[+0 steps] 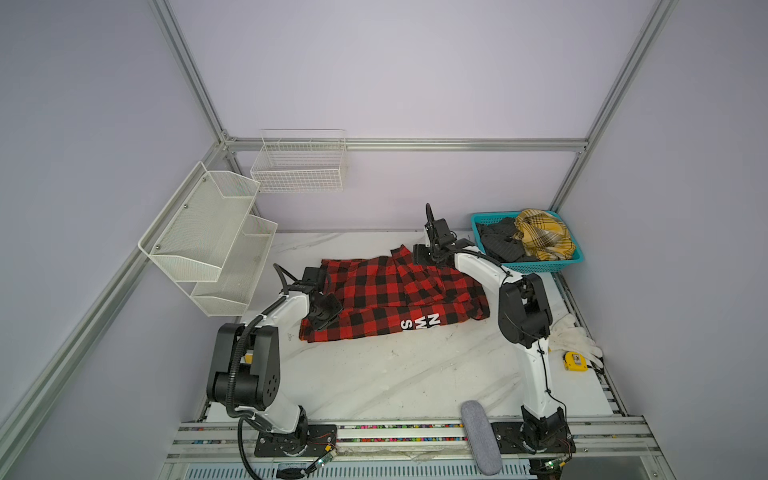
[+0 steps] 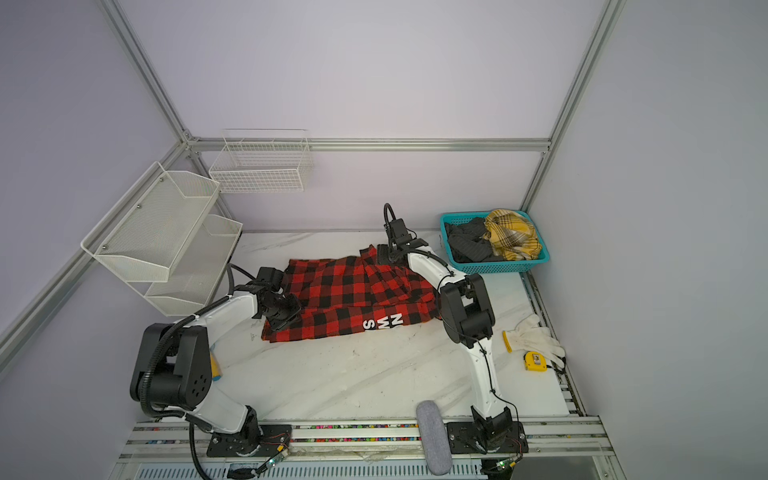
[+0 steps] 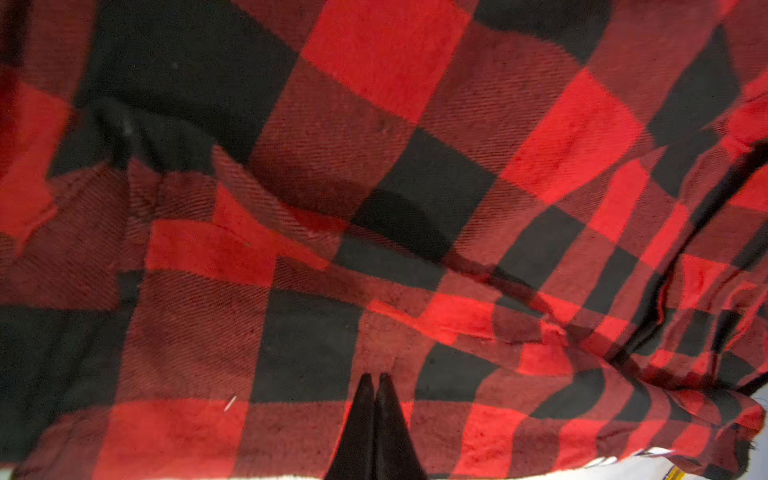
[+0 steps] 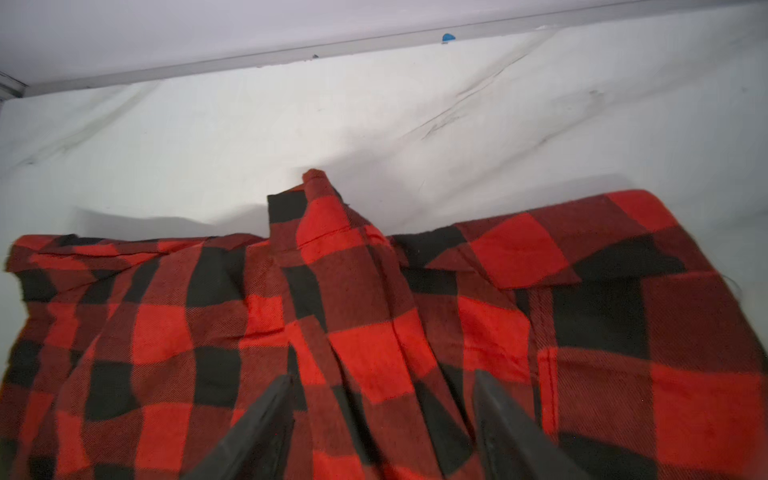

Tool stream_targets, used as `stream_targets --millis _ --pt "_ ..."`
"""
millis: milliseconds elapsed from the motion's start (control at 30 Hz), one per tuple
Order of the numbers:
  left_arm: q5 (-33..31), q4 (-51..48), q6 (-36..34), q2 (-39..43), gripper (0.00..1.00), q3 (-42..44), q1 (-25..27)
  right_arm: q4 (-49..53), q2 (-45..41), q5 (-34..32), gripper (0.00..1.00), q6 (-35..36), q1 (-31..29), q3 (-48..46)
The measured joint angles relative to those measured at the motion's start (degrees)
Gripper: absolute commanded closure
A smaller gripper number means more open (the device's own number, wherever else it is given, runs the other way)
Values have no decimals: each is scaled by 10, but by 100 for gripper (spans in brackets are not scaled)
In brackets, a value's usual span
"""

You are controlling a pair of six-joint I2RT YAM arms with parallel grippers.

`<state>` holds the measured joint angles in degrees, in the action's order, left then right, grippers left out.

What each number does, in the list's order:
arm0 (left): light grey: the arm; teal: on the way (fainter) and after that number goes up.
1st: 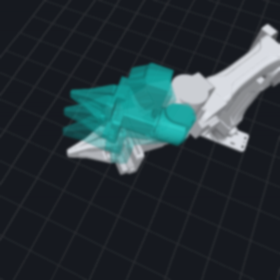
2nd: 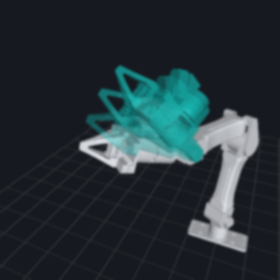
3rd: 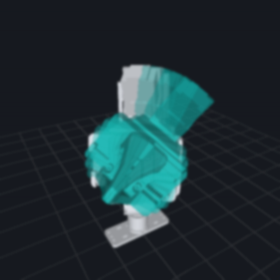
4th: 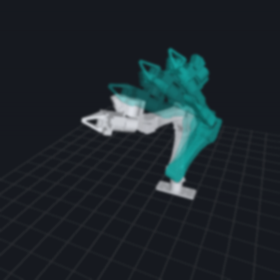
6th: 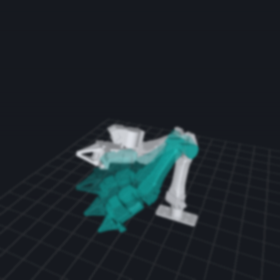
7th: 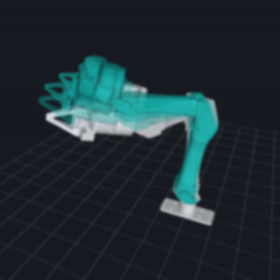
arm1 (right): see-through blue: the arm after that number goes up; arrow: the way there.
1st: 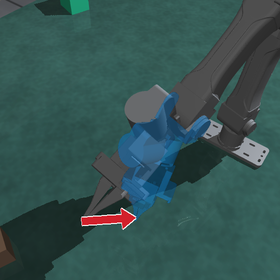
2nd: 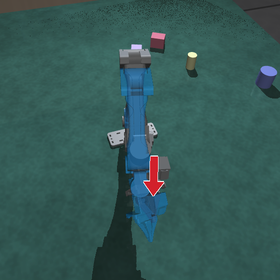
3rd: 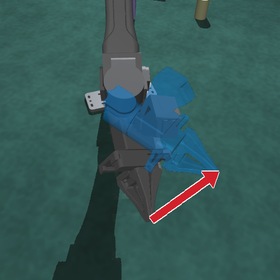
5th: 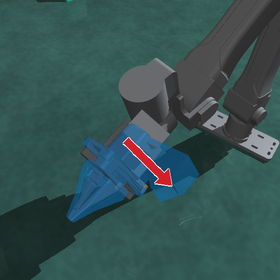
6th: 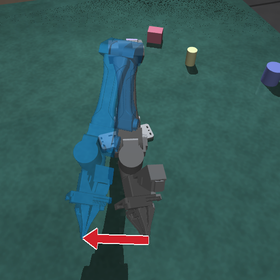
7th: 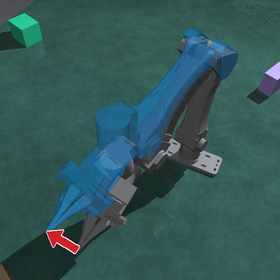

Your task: Fold and stack the long sleeve shirts

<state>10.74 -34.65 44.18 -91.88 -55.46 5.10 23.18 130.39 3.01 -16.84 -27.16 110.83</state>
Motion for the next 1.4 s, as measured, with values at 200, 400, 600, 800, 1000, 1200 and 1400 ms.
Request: stream_targets --millis 200,400,600,800,1000,1200,1400 --pt "-1 10 -20 -20 100 16 0 33 112 0 31 22 -3 150" --pt "-3 17 -34 -25 100 28 -1 46 182 27 51 31 -3 243" --pt "-4 19 -44 -25 100 29 -1 49 200 29 83 32 -3 247" --pt "-4 26 -49 -24 100 35 -1 17 166 15 83 30 -4 216" --pt "-4 28 -49 -23 100 36 -1 5 103 11 87 24 -10 216" --pt "-4 39 -50 -23 100 37 -1 -9 31 -3 93 22 -24 200" --pt "-4 39 -50 -23 100 37 -1 -11 -23 -30 93 31 -42 177"
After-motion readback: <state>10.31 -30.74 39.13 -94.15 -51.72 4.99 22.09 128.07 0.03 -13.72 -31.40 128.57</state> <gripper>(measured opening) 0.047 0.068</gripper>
